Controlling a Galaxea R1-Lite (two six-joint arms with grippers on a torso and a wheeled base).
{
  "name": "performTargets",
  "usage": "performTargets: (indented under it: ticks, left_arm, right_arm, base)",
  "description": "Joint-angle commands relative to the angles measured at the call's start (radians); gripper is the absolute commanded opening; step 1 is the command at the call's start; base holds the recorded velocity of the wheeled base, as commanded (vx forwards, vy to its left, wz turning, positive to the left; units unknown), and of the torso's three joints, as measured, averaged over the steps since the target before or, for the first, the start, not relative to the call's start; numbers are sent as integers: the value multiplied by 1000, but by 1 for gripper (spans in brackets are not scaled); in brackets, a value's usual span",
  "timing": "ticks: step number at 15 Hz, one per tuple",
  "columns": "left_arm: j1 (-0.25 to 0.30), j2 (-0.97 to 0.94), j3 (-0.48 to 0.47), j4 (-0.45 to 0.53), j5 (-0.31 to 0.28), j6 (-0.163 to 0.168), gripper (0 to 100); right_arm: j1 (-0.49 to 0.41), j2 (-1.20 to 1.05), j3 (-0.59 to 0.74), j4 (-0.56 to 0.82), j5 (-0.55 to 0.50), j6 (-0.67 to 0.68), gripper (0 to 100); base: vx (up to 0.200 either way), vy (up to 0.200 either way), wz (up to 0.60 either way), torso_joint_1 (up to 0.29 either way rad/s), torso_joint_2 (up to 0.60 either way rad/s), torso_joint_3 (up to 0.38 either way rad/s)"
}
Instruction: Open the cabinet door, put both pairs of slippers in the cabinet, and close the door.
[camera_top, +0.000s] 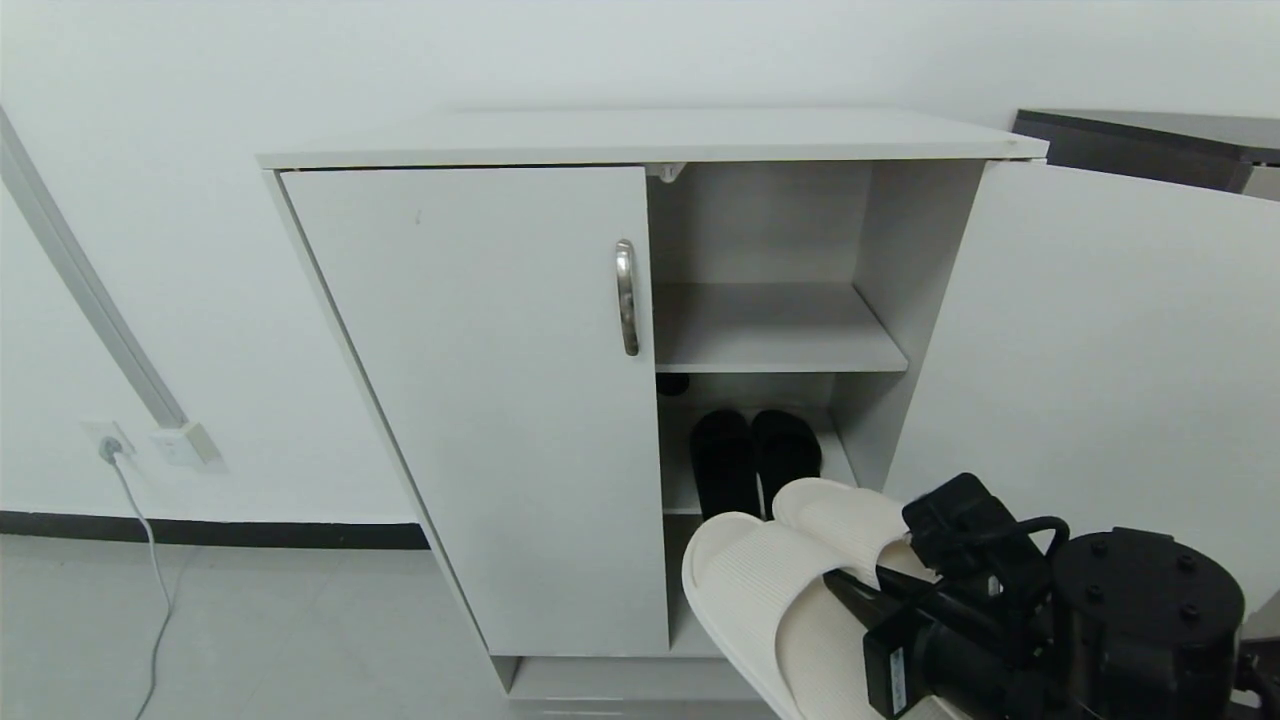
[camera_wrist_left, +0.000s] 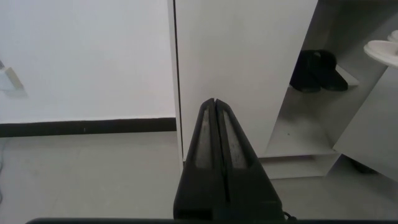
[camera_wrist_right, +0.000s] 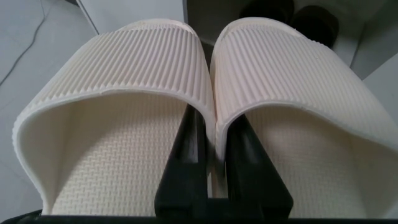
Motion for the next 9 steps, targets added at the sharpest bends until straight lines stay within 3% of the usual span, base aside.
performTargets:
  ticks: [1,3,5,7,9]
  left_arm:
    - [0,1,0,0,0,0,0]
    - [0,1,0,0,-1,0,0]
    - [0,1,0,0,-1,0,0]
    - [0,1,0,0,-1,0,0]
    - [0,0,0,0,-1,0,0]
  right_arm:
    - [0,43,-4,-24,-4,-1,0]
    - [1,122,-5,-156,-49,-7,0]
    - [4,234,-30,-249,-159,-12,0]
    - [17,338,-94,-286,-325,-7,0]
    - [17,396,-159,-277,-363,-4,0]
  base:
    - [0,0,0,0,0,0]
    - [0,0,0,0,0,0]
    - [0,0,0,0,0,0]
    - [0,0,0,0,0,0]
    - [0,0,0,0,0,0]
